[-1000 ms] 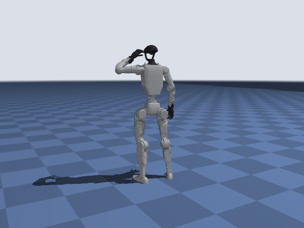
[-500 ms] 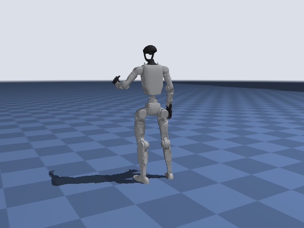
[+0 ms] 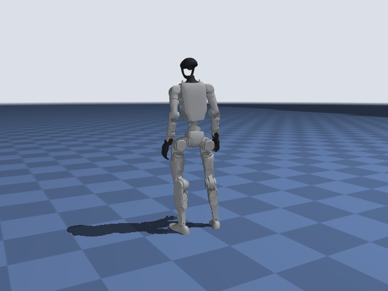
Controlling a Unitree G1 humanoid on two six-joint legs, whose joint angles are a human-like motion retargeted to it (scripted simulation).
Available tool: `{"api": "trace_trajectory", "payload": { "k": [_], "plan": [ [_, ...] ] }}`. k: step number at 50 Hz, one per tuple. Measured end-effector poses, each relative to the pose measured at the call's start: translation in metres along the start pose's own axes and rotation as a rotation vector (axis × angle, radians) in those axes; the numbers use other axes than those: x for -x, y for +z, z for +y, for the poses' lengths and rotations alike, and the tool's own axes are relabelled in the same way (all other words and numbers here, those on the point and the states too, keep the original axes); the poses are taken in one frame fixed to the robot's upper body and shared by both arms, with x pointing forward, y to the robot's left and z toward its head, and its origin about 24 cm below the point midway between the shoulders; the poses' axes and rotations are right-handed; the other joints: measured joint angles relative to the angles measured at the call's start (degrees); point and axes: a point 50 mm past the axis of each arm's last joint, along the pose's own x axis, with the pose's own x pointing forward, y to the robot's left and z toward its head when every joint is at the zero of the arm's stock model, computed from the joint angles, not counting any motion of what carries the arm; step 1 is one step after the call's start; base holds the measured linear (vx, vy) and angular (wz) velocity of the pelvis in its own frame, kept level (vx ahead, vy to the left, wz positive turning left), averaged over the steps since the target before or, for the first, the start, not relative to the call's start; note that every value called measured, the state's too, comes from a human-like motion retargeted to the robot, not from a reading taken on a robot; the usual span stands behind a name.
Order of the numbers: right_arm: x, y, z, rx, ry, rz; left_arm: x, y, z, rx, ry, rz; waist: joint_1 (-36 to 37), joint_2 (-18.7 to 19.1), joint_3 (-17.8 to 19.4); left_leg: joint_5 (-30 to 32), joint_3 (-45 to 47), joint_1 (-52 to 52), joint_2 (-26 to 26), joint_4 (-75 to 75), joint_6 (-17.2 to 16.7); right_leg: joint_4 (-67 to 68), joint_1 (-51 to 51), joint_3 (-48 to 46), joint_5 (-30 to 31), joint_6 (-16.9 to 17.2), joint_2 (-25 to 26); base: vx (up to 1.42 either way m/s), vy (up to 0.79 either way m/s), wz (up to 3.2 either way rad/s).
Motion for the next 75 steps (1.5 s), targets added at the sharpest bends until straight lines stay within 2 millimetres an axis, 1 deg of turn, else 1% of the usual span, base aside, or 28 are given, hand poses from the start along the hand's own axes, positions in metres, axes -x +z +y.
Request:
{"api": "trace_trajectory", "payload": {
  "k": [5, 10, 12, 23, 29, 35, 42, 49, 63, 75],
  "plan": [
    [-0.001, 0.002, 0.004, 0.055, 0.022, 0.0, -0.004, 0.0, 0.003, 0.004, 0.064, 0.044, 1.1, -0.3, -0.2, 1.3, -0.7, 1.1, -0.6, -2.7, 0.2, 0.0, 0.0, -0.2, 0.0, 0.0, -0.1, 0.0, 0.0, 0.0],
    [0.0, 0.004, 0.008, 0.084, 0.039, -0.018, -0.008, 0.006, 0.006, -0.036, 0.116, 0.05, 1.1, -0.4, -0.7, 0.7, -1.2, 0.3, -0.6, -1.1, 0.0, 0.0, 0.4, -1.0, -0.3, 0.0, -0.5, 0.0, 0.0, 0.05],
    [0.001, 0.004, 0.01, 0.081, 0.042, -0.032, -0.008, 0.007, 0.005, -0.071, 0.107, 0.036, 0.5, -0.3, -1.2, -0.7, -1.3, -1.4, 0.1, 2.2, -0.2, 0.5, 0.3, -1.7, -0.5, 0.0, -0.6, 0.0, 0.01, 0.24],
    [-0.001, 0.013, 0.014, 0.092, 0.052, -0.06, -0.013, 0.024, 0.001, -0.151, 0.049, -0.04, 0.5, 0.1, -1.4, -0.9, -1.5, -1.5, -0.3, 2.6, -0.1, 0.9, 0.3, -1.8, -0.7, 0.0, -1.0, 0.0, 0.0, 0.0],
    [-0.004, 0.024, 0.017, 0.086, 0.051, -0.061, -0.017, 0.037, -0.001, -0.141, 0.057, -0.058, 1.4, 0.3, -0.7, 1.1, -1.3, 0.8, -1.0, -2.1, 0.4, 0.7, 0.1, -0.8, -0.5, -0.4, -0.8, 0.0, 0.0, -0.03],
    [-0.006, 0.034, 0.021, 0.07, 0.055, -0.085, -0.019, 0.047, -0.003, -0.153, 0.048, -0.088, 1.2, 0.5, -0.3, 1.3, -1.3, 1.2, -1.1, -2.5, 0.4, 0.1, 0.5, -0.6, -0.2, -0.5, -0.8, 0.0, 0.0, 0.0],
    [-0.005, 0.038, 0.024, 0.077, 0.069, -0.104, -0.021, 0.054, -0.002, -0.167, 0.038, -0.118, 1.0, 0.7, -0.2, 1.3, -1.2, 1.4, -1.2, -2.7, 0.4, 0.0, 0.6, -0.4, -0.2, -0.4, -0.8, 0.0, 0.0, 0.0],
    [-0.005, 0.035, 0.024, 0.077, 0.071, -0.098, -0.021, 0.054, -0.001, -0.167, 0.041, -0.118, 1.0, 0.7, -0.2, 1.2, -1.1, 1.5, -1.3, -2.7, 0.4, 0.0, 0.7, -0.4, -0.2, -0.4, -0.8, 0.0, 0.0, 0.0],
    [-0.003, 0.023, 0.022, 0.099, 0.073, -0.068, -0.018, 0.043, -0.002, -0.2, 0.029, -0.09, 1.2, 0.5, -0.1, 1.0, -1.1, 1.2, -1.2, -2.3, 0.4, 0.1, 0.6, -0.5, -0.3, -0.4, -0.9, 0.0, 0.0, 0.0],
    [-0.002, 0.023, 0.023, 0.097, 0.074, -0.068, -0.017, 0.041, -0.003, -0.196, 0.026, -0.086, 1.8, 0.2, -0.3, 1.0, -1.2, 0.9, -1.2, -2.1, 0.4, 0.3, 0.3, -0.5, -0.4, -0.4, -0.9, 0.0, 0.0, 0.0]
  ]
}}
